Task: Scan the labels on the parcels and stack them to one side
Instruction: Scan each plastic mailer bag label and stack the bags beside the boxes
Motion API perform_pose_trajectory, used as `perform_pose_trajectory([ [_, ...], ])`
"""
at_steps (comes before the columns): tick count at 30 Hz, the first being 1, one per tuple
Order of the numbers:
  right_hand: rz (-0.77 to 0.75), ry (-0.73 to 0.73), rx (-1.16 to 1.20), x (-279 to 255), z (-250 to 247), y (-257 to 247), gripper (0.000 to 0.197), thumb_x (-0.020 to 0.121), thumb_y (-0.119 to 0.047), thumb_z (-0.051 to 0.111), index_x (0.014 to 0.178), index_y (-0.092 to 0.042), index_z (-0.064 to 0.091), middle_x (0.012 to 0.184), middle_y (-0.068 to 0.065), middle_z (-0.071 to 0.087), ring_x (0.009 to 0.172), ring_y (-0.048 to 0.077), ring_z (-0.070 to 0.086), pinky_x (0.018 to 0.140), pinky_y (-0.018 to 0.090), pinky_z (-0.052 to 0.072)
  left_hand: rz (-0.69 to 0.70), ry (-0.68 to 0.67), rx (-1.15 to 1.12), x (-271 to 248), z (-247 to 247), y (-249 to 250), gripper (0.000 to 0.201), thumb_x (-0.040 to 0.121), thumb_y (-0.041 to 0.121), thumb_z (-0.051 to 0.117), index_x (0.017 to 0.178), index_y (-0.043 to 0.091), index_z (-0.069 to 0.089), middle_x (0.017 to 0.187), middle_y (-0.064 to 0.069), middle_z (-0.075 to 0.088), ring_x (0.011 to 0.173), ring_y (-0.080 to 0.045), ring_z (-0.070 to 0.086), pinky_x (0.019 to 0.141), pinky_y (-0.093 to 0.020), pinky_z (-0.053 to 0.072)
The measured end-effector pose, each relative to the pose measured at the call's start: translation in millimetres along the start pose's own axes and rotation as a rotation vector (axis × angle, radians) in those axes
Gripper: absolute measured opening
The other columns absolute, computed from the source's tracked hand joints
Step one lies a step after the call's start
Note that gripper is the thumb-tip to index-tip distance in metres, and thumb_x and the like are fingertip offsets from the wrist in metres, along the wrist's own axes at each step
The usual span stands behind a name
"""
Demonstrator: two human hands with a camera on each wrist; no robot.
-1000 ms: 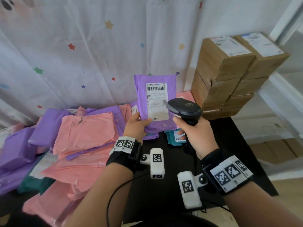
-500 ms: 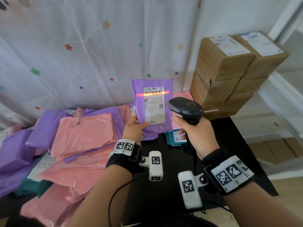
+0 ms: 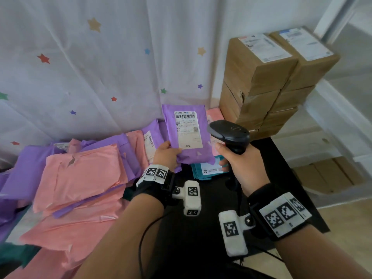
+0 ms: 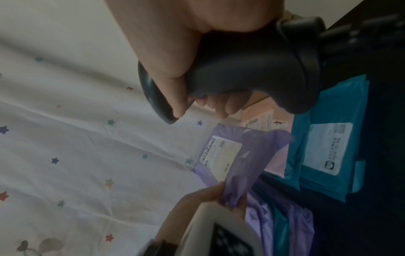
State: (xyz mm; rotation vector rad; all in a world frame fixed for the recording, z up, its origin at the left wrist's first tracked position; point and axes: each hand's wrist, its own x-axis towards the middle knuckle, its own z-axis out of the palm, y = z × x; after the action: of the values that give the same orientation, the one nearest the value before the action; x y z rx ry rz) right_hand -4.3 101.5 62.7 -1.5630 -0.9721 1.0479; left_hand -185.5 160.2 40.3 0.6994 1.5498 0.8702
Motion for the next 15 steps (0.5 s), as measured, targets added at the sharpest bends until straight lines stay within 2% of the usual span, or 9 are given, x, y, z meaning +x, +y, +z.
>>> perform_pose_trajectory([
  [2,0.022,0.015,0.007,6.8,-8.5,4.6,0.021,0.082,-0.030,0.078,0.096,-0.017,0.069,0.066,-0.005,0.072,0.061,0.004,0.069,0.055,0.019,0.052,0.031,-0.010,0.003,10.5,17.8,4.9,0.021,0.088,-0.007,0.052,0.087,0.014,0.054,0.093,-0.014,0.060,0.086,-0.031,0.060,0.094,-0.053,0.047],
  [5,0.046,0.047,-0.010,18.6,-21.3,10.4,0.022,0.082,-0.030,0.079,0.097,-0.017,0.069,0.066,-0.010,0.071,0.061,0.003,0.068,0.054,0.019,0.052,0.034,0.020,0.030,29.0,47.9,11.3,0.026,0.087,-0.008,0.054,0.109,0.005,0.054,0.101,-0.018,0.059,0.088,-0.029,0.059,0.090,-0.050,0.053],
  [6,0.049,0.055,-0.014,22.2,-25.5,12.2,0.022,0.082,-0.030,0.079,0.095,-0.017,0.069,0.066,-0.010,0.071,0.061,0.003,0.068,0.054,0.020,0.052,0.034,0.032,0.029,34.0,57.0,13.2,0.028,0.086,-0.010,0.054,0.111,0.004,0.052,0.100,-0.020,0.059,0.083,-0.029,0.060,0.081,-0.045,0.057],
  [7,0.054,0.063,-0.015,25.8,-29.2,13.8,0.021,0.081,-0.030,0.079,0.094,-0.017,0.069,0.065,-0.010,0.071,0.060,0.003,0.068,0.056,0.022,0.053,0.048,0.040,0.043,39.7,65.7,14.3,0.028,0.086,-0.011,0.054,0.110,0.002,0.052,0.095,-0.021,0.060,0.074,-0.028,0.059,0.068,-0.035,0.059],
  [8,0.060,0.071,-0.015,29.0,-32.3,15.2,0.021,0.081,-0.030,0.080,0.093,-0.017,0.069,0.064,-0.008,0.071,0.060,0.003,0.068,0.056,0.023,0.053,0.065,0.048,0.089,44.0,73.6,15.6,0.029,0.086,-0.011,0.054,0.112,0.000,0.052,0.088,-0.018,0.059,0.065,-0.024,0.056,0.053,-0.023,0.056],
  [9,0.069,0.077,-0.013,31.9,-34.8,16.2,0.022,0.080,-0.029,0.080,0.094,-0.016,0.070,0.064,-0.005,0.071,0.059,0.003,0.068,0.054,0.022,0.053,0.082,0.060,0.159,46.8,80.2,16.7,0.031,0.087,-0.009,0.055,0.116,-0.002,0.052,0.084,-0.015,0.059,0.062,-0.019,0.054,0.047,-0.015,0.049],
  [10,0.078,0.084,-0.004,34.7,-36.9,17.0,0.023,0.080,-0.028,0.081,0.095,-0.014,0.071,0.065,-0.003,0.071,0.057,0.003,0.067,0.052,0.020,0.052,0.099,0.069,0.232,49.9,85.2,16.1,0.033,0.088,-0.004,0.056,0.120,-0.002,0.050,0.088,-0.013,0.060,0.066,-0.019,0.054,0.051,-0.014,0.048],
  [12,0.093,0.095,0.026,39.5,-39.4,18.3,0.025,0.080,-0.026,0.081,0.097,-0.011,0.071,0.074,0.000,0.072,0.056,0.002,0.066,0.050,0.018,0.051,0.119,0.080,0.385,56.1,90.1,13.5,0.033,0.089,0.004,0.056,0.121,0.000,0.050,0.109,-0.015,0.063,0.086,-0.025,0.059,0.072,-0.023,0.046],
  [15,0.094,0.085,0.026,43.6,-39.9,19.8,0.027,0.080,-0.025,0.081,0.098,-0.008,0.071,0.080,0.007,0.072,0.056,0.003,0.066,0.051,0.019,0.051,0.167,0.084,0.586,61.3,87.8,9.8,0.030,0.091,0.010,0.053,0.120,0.003,0.053,0.118,-0.016,0.062,0.104,-0.031,0.059,0.080,-0.026,0.042],
])
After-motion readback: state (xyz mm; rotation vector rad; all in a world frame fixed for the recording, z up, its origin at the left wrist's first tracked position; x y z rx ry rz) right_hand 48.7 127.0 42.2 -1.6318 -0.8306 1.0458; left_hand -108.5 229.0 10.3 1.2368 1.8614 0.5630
